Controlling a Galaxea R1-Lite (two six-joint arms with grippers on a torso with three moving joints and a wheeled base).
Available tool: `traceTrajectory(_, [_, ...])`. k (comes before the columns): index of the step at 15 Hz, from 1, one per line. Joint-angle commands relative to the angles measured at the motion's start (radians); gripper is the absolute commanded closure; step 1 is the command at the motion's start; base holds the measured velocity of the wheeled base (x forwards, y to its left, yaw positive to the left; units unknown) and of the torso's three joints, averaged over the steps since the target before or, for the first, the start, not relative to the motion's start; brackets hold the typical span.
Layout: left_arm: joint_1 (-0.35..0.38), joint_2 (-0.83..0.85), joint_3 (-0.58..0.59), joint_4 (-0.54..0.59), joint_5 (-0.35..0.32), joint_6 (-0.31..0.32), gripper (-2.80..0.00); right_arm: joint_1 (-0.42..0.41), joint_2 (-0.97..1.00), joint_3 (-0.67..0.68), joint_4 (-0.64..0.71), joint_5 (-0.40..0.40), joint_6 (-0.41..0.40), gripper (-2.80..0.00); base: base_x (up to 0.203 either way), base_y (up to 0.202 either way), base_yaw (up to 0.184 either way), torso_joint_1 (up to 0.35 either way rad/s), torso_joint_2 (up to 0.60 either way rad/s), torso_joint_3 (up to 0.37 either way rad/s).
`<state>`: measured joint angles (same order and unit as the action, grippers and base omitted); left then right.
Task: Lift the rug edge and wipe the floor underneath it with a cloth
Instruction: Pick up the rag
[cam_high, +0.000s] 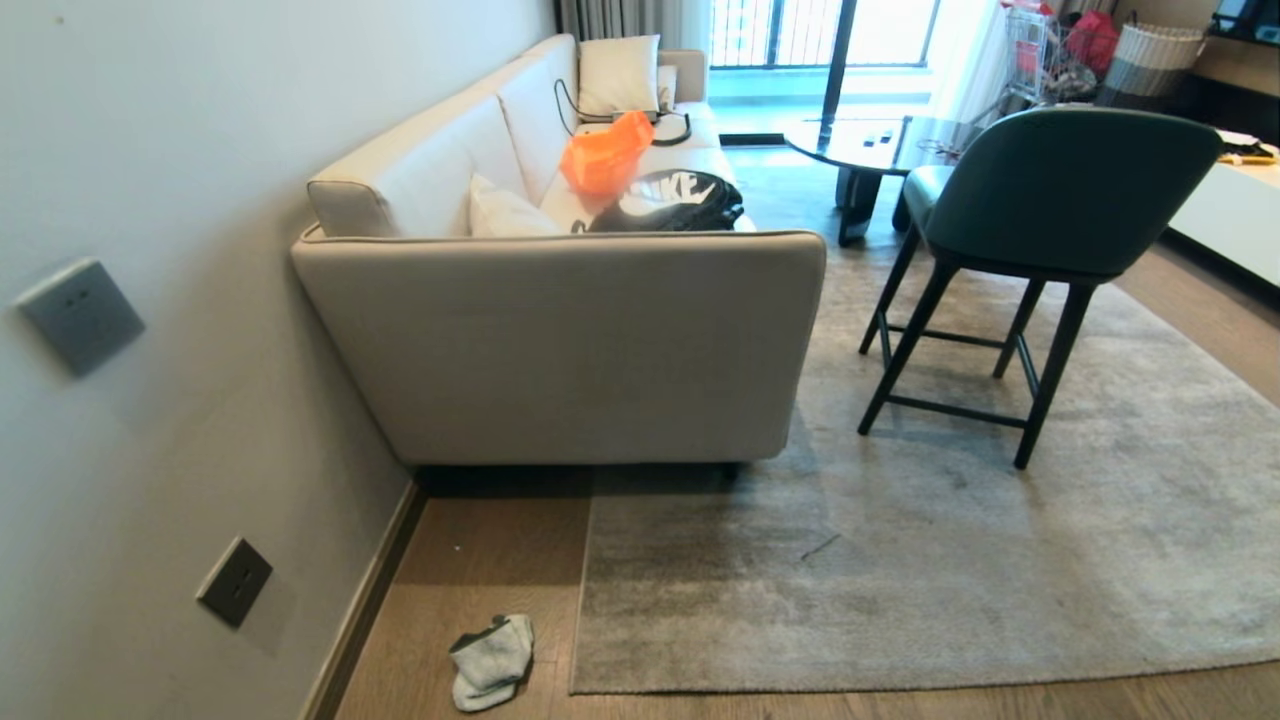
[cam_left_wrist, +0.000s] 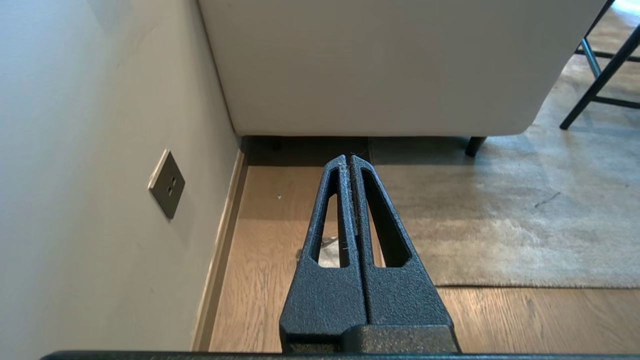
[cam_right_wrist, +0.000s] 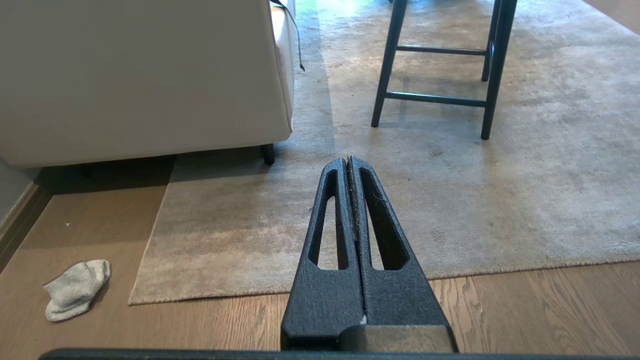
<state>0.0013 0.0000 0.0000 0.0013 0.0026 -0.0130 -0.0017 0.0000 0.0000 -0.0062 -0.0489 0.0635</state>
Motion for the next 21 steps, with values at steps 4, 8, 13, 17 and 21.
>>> traceTrajectory(4, [0.000, 0.000, 0.000, 0.000, 0.000, -0.001, 0.00, 0.000, 0.000, 0.000, 0.000, 0.000, 0.000, 0.00, 0.000, 0.000, 0.000, 0.004, 0.02, 0.016])
traceTrajectory(8, [0.000, 0.000, -0.001, 0.000, 0.000, -0.001, 0.00, 0.000, 0.000, 0.000, 0.000, 0.000, -0.001, 0.00, 0.000, 0.000, 0.000, 0.000, 0.00, 0.000])
traceTrajectory(13, [0.000, 0.000, 0.000, 0.000, 0.000, 0.001, 0.00, 0.000, 0.000, 0.000, -0.001, 0.000, -0.001, 0.00, 0.000, 0.000, 0.000, 0.000, 0.00, 0.000])
traceTrajectory(17, [0.000, 0.000, 0.000, 0.000, 0.000, 0.002, 0.00, 0.000, 0.000, 0.000, -0.001, 0.000, 0.000, 0.00, 0.000, 0.000, 0.000, 0.000, 0.00, 0.000])
traceTrajectory(21, [0.000, 0.000, 0.000, 0.002, -0.001, 0.005, 0.00, 0.000, 0.000, 0.000, -0.001, 0.000, 0.001, 0.00, 0.000, 0.000, 0.000, 0.000, 0.00, 0.000])
